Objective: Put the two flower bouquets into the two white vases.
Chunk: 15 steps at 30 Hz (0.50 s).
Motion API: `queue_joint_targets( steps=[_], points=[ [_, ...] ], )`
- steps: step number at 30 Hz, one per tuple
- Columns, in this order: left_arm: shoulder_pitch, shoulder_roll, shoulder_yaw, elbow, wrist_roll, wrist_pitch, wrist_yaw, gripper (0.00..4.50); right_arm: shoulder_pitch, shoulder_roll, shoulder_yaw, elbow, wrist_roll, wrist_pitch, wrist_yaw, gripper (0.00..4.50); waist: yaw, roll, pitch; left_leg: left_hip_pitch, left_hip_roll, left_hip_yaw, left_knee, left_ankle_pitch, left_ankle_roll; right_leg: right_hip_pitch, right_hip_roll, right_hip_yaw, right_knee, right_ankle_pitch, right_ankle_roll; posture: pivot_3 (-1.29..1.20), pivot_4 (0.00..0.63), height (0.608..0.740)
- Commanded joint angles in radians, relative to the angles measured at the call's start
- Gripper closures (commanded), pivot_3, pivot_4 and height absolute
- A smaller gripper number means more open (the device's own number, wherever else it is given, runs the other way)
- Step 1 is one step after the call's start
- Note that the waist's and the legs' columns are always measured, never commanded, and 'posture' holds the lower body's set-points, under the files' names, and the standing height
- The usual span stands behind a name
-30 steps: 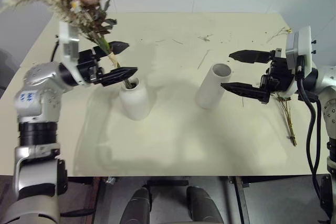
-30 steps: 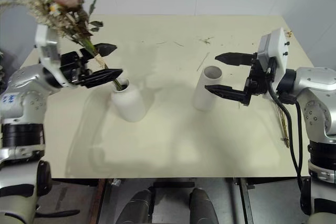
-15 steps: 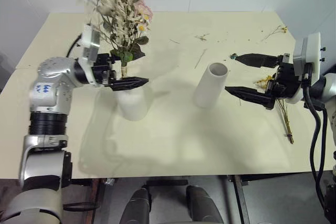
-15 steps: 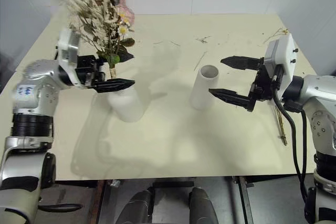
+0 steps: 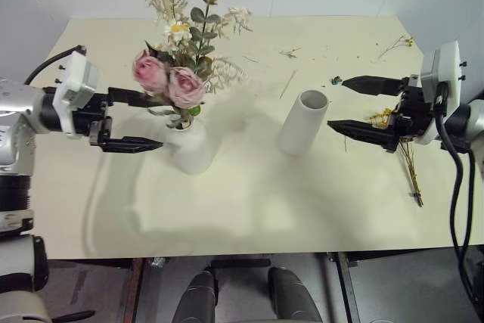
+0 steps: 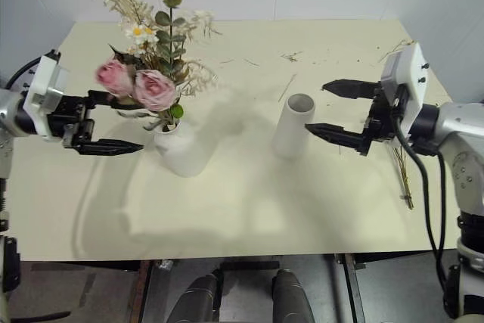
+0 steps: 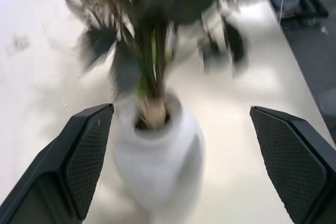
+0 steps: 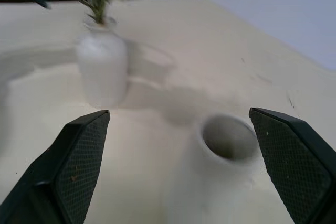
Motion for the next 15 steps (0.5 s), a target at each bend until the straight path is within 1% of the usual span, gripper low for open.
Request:
queue_joint_targets(
  steps=[1,3,5,7,10,11,13,15],
  points=[
    [0.109,0.058,0.106,-0.12,-0.097,0.06,-0.065,0.05,-0.029,-0.116,-0.022,0.104,-0.057,0.149,-0.071,0.0,0.001,0.0,0.0,-0.001,0.0,0.0,0.0,0.0,0.0,0.0,0.0,0.0,0.0,0.0,0.0,0.0,0.15,0.74],
    [0.174,0.071,0.157,-0.196,-0.153,0.112,-0.046,0.05,-0.037,-0.167,-0.025,0.157,-0.078,0.201,-0.09,0.0,0.003,0.0,0.0,-0.001,0.0,0.0,0.0,0.0,0.0,-0.001,-0.001,0.0,-0.001,0.0,0.0,0.0,0.15,0.74],
    [0.235,0.083,0.203,-0.283,-0.213,0.182,-0.02,0.05,-0.047,-0.216,0.002,0.197,-0.109,0.241,-0.096,0.0,0.004,0.001,0.001,-0.002,0.0,0.0,0.0,0.0,0.0,-0.002,-0.001,0.0,-0.001,0.0,-0.001,0.0,0.15,0.74],
    [0.27,0.073,0.235,-0.378,-0.281,0.274,0.054,0.05,-0.054,-0.257,0.043,0.257,-0.148,0.275,-0.09,0.0,0.007,0.001,0.001,-0.003,0.001,0.001,0.0,0.0,0.0,-0.003,-0.001,0.0,-0.001,-0.001,-0.001,0.0,0.15,0.74],
    [0.278,0.021,0.263,-0.464,-0.347,0.324,0.143,0.05,-0.062,-0.294,0.123,0.355,-0.226,0.279,-0.081,0.0,0.009,0.001,0.001,-0.003,0.0,0.001,0.0,0.0,0.0,-0.003,-0.001,0.0,-0.001,-0.001,-0.001,0.0,0.15,0.74],
    [0.266,-0.012,0.273,-0.487,-0.373,0.327,0.181,0.05,-0.072,-0.297,0.145,0.399,-0.248,0.265,-0.069,0.0,0.008,0.001,0.001,-0.003,0.0,0.001,0.0,0.0,0.0,-0.002,-0.001,0.0,-0.002,0.0,-0.001,0.0,0.15,0.74],
    [0.242,-0.063,0.286,-0.521,-0.419,0.338,0.247,0.05,-0.087,-0.307,0.188,0.472,-0.278,0.235,-0.006,0.0,0.008,0.002,0.001,-0.003,0.0,0.002,0.001,0.0,0.0,-0.002,-0.001,0.0,-0.001,0.0,0.0,0.0,0.15,0.74],
    [0.228,-0.091,0.284,-0.553,-0.449,0.346,0.286,0.05,-0.12,-0.308,0.239,0.56,-0.323,0.197,0.05,0.0,0.007,0.002,0.001,-0.003,0.0,0.002,0.002,0.0,0.0,-0.002,-0.001,0.0,-0.001,0.0,0.0,0.0,0.15,0.74]
  ],
)
